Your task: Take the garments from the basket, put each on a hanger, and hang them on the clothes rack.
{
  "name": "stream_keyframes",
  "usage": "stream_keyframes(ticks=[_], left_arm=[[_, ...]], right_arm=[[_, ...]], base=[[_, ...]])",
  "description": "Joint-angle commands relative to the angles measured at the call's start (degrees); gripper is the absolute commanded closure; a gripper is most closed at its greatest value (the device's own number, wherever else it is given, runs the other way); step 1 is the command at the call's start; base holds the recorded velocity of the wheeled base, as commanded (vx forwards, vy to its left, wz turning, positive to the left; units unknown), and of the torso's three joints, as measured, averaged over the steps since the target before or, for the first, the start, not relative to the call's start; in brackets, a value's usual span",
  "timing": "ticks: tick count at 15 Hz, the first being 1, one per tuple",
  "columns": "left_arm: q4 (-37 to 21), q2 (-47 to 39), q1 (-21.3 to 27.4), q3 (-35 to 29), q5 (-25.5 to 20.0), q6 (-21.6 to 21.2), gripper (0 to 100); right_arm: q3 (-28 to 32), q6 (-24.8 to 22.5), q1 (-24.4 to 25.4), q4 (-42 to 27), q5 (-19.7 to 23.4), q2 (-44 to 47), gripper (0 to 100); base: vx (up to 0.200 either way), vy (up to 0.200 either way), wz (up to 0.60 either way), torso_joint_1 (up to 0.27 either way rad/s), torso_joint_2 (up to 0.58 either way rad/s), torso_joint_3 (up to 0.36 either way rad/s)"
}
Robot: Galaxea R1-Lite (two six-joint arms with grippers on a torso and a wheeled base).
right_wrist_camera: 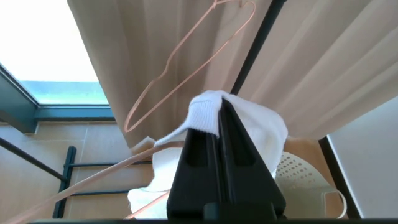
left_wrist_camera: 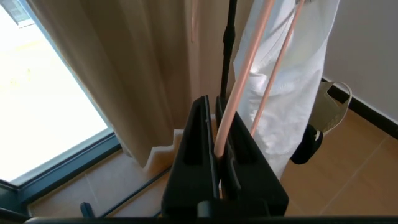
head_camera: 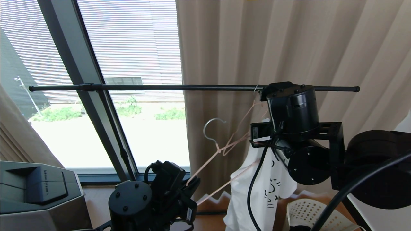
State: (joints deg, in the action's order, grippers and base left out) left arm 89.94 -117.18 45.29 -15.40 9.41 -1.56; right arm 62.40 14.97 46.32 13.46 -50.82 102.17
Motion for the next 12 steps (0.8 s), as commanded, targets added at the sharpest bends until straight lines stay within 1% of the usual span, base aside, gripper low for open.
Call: stream_keyframes(ticks=[1, 3, 5, 7, 9, 10, 12], left_arm=[[0.06, -0.42, -0.11, -0.07, 0.08, -0.02, 100], [0.06, -0.51, -0.11, -0.16, 0.08, -0.02, 100], [0.06, -0.51, -0.02, 0.10, -0.01, -0.02, 100], [0.06, -1.12, -0.29, -0.25, 0.08, -0.02, 100], [0.06, -0.95, -0.64, -0.42, 0.52, -0.02, 100], [0.06, -0.86, -0.46, 0.02, 0.43, -0.02, 100], [0.06, -0.95, -0.20, 0.28, 0.34, -0.02, 100]], right_arm=[[-0.26, 0.06, 1.40, -0.01, -0.07, -1.36, 100], [-0.53, 0.15, 3.07, 0.16, -0.07, -2.24, 100], [-0.53, 0.32, 3.51, 0.25, 0.02, -2.77, 100], [-0.79, 0.85, 5.62, 0.08, 0.11, -4.08, 100], [-1.93, 0.85, 5.71, 0.16, 0.37, -4.61, 100], [-2.37, 0.94, 5.62, 0.25, 1.08, -4.61, 100], [-3.69, 1.20, 5.18, 0.34, 4.68, -5.23, 100]], base=[[0.000, 0.000, 0.00, 0.000, 0.00, 0.000], [0.000, 0.000, 0.00, 0.000, 0.00, 0.000], [0.000, 0.000, 0.00, 0.000, 0.00, 0.000], [0.000, 0.000, 0.00, 0.000, 0.00, 0.000], [0.000, 0.000, 0.00, 0.000, 0.00, 0.000], [0.000, 0.000, 0.00, 0.000, 0.00, 0.000], [0.000, 0.000, 0.00, 0.000, 0.00, 0.000]])
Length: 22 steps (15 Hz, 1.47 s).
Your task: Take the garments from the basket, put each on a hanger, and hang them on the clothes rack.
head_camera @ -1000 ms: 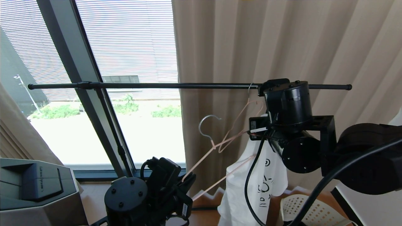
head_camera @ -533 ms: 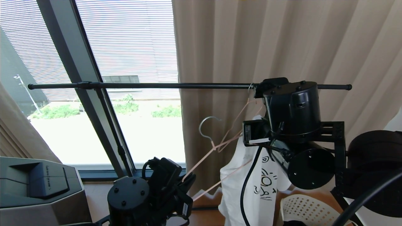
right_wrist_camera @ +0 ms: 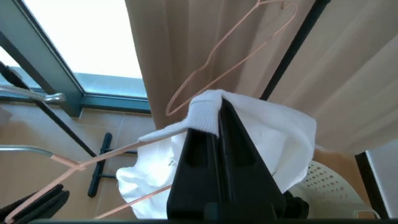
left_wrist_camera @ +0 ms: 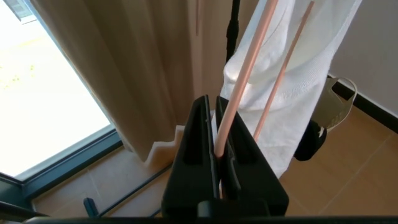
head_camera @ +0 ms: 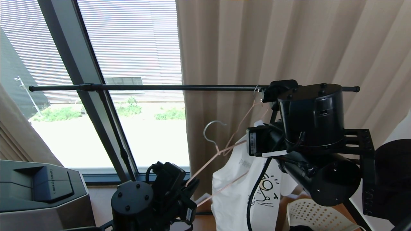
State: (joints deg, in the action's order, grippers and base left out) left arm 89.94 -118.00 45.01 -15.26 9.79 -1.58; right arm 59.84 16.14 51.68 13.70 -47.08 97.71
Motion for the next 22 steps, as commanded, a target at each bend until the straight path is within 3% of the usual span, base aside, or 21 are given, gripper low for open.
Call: stream_keyframes(ticks=[1, 2, 3, 4, 5, 7, 12, 22], left_arm=[[0.06, -0.21, 0.08, 0.23, -0.03, 0.00, 100], [0.06, -0.30, 0.17, 0.15, 0.05, -0.09, 100], [0.06, -0.30, 0.17, 0.23, 0.05, -0.35, 100], [0.06, -0.38, 0.17, 0.23, 0.05, -0.44, 100], [0.06, -0.47, 0.17, 0.67, -0.03, -1.14, 100], [0.06, -0.38, 0.17, 0.85, -0.12, -1.32, 100], [0.06, -1.09, 1.13, 4.36, -2.76, -1.23, 100], [0.06, 2.17, 0.70, 1.90, -2.23, -0.96, 100]], right_arm=[[-2.28, 0.03, 0.44, 0.10, 1.99, -1.73, 100], [-3.68, -0.06, 4.22, 0.10, 5.16, -4.10, 100], [-4.65, -0.06, 4.93, 0.10, 7.62, -5.42, 100], [-4.74, -0.06, 4.93, 0.10, 7.79, -5.51, 100], [-4.74, -0.06, 4.75, 0.10, 11.13, -7.00, 100], [-4.56, -0.32, 1.50, 0.10, 13.07, -7.44, 100], [-4.65, -1.11, -3.34, 3.35, 13.15, -5.25, 100], [-5.00, -0.76, 3.61, 3.88, 12.63, -1.73, 100]], base=[[0.000, 0.000, 0.00, 0.000, 0.00, 0.000], [0.000, 0.000, 0.00, 0.000, 0.00, 0.000], [0.000, 0.000, 0.00, 0.000, 0.00, 0.000], [0.000, 0.000, 0.00, 0.000, 0.00, 0.000], [0.000, 0.000, 0.00, 0.000, 0.00, 0.000], [0.000, 0.000, 0.00, 0.000, 0.00, 0.000], [0.000, 0.000, 0.00, 0.000, 0.00, 0.000], [0.000, 0.000, 0.00, 0.000, 0.00, 0.000]])
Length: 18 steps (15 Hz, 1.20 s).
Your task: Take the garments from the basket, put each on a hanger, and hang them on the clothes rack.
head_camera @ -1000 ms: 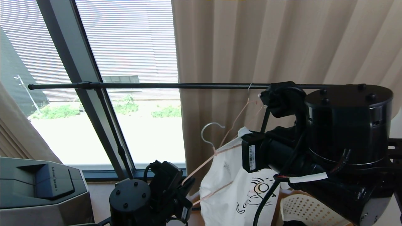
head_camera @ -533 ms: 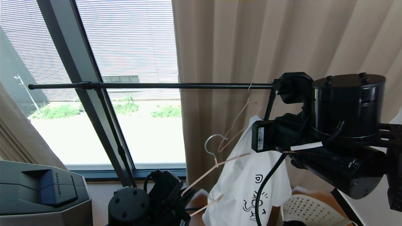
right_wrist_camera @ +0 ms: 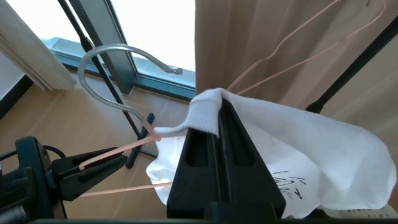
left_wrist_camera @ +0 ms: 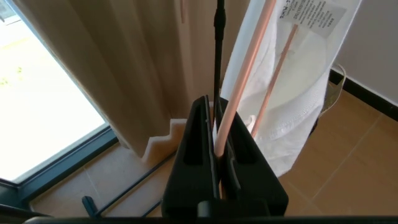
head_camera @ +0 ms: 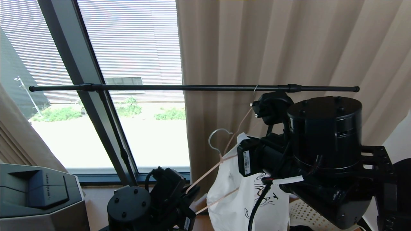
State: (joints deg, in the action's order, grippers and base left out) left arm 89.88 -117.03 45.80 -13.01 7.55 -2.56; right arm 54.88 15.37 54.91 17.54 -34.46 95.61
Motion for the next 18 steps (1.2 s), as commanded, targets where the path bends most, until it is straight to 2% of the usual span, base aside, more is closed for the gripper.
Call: stream_keyframes(ticks=[1, 6, 7, 15, 16, 18], left_arm=[[0.12, 1.98, -0.10, -0.44, 0.01, -0.08, 100], [0.12, 2.33, -0.01, -0.26, 0.01, -0.16, 100], [0.12, 2.07, 0.08, -0.09, 0.01, -0.16, 100], [0.12, 1.72, 0.69, -0.18, 0.01, -0.25, 100], [0.12, 1.81, 0.69, -0.18, 0.01, -0.34, 100], [0.12, 1.89, 0.69, -0.09, 0.01, -0.34, 100]], right_arm=[[-0.04, 0.01, 0.82, 0.04, 0.10, 0.63, 100], [-0.92, 0.18, 2.49, 3.46, 0.01, 2.30, 100], [-1.62, 0.18, 3.80, 6.19, -0.08, 2.48, 100], [-3.03, 0.10, 3.89, 10.41, -0.08, 2.21, 100], [-3.03, 0.10, 3.54, 10.32, -0.08, 1.77, 0], [-3.03, -0.08, 0.99, 10.32, -0.08, 0.81, 0]], base=[[0.000, 0.000, 0.00, 0.000, 0.00, 0.000], [0.000, 0.000, 0.00, 0.000, 0.00, 0.000], [0.000, 0.000, 0.00, 0.000, 0.00, 0.000], [0.000, 0.000, 0.00, 0.000, 0.00, 0.000], [0.000, 0.000, 0.00, 0.000, 0.00, 0.000], [0.000, 0.000, 0.00, 0.000, 0.00, 0.000]])
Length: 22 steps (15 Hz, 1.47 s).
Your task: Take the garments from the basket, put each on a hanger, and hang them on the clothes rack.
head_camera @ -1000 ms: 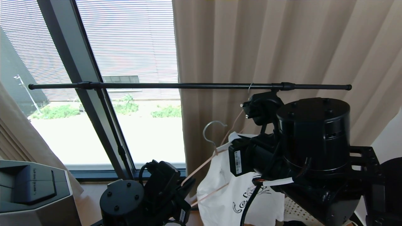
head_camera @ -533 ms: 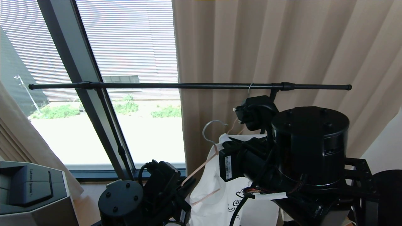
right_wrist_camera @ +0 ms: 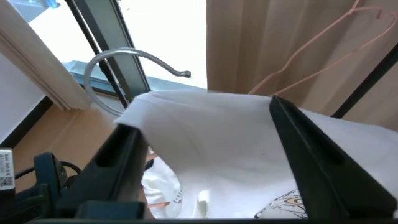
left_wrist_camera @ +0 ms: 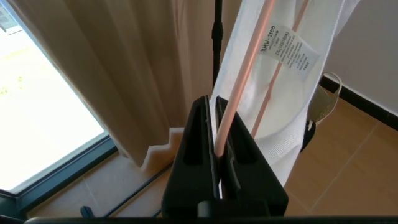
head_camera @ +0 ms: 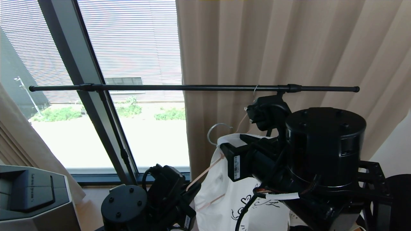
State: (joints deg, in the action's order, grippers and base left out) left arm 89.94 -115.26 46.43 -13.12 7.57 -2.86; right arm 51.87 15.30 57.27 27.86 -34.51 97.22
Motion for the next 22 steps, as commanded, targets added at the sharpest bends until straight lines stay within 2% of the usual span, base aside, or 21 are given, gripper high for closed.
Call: stream_keyframes(ticks=[1, 8, 13, 16, 22], left_arm=[[0.06, 0.21, 0.06, 0.02, -0.01, -0.12, 100], [0.06, 0.83, -0.12, -0.07, -0.01, -0.30, 100], [0.06, 1.53, -0.03, 0.11, -0.01, -0.21, 100], [0.06, 1.44, 0.24, 0.11, -0.10, -0.21, 100], [0.06, 1.36, -1.79, -0.42, -0.01, -0.04, 100]], right_arm=[[-0.02, -0.09, -2.34, 0.01, -0.03, -0.98, 0], [-0.54, -0.97, -5.15, 0.01, -0.03, -1.07, 0], [-0.54, -1.15, -5.15, 0.09, -0.12, 0.07, 0], [-0.54, -1.59, -4.62, 1.94, -2.58, 2.89, 0], [-2.12, -3.79, -3.92, 1.94, -2.49, 0.51, 0]], base=[[0.000, 0.000, 0.00, 0.000, 0.00, 0.000], [0.000, 0.000, 0.00, 0.000, 0.00, 0.000], [0.000, 0.000, 0.00, 0.000, 0.00, 0.000], [0.000, 0.000, 0.00, 0.000, 0.00, 0.000], [0.000, 0.000, 0.00, 0.000, 0.00, 0.000]])
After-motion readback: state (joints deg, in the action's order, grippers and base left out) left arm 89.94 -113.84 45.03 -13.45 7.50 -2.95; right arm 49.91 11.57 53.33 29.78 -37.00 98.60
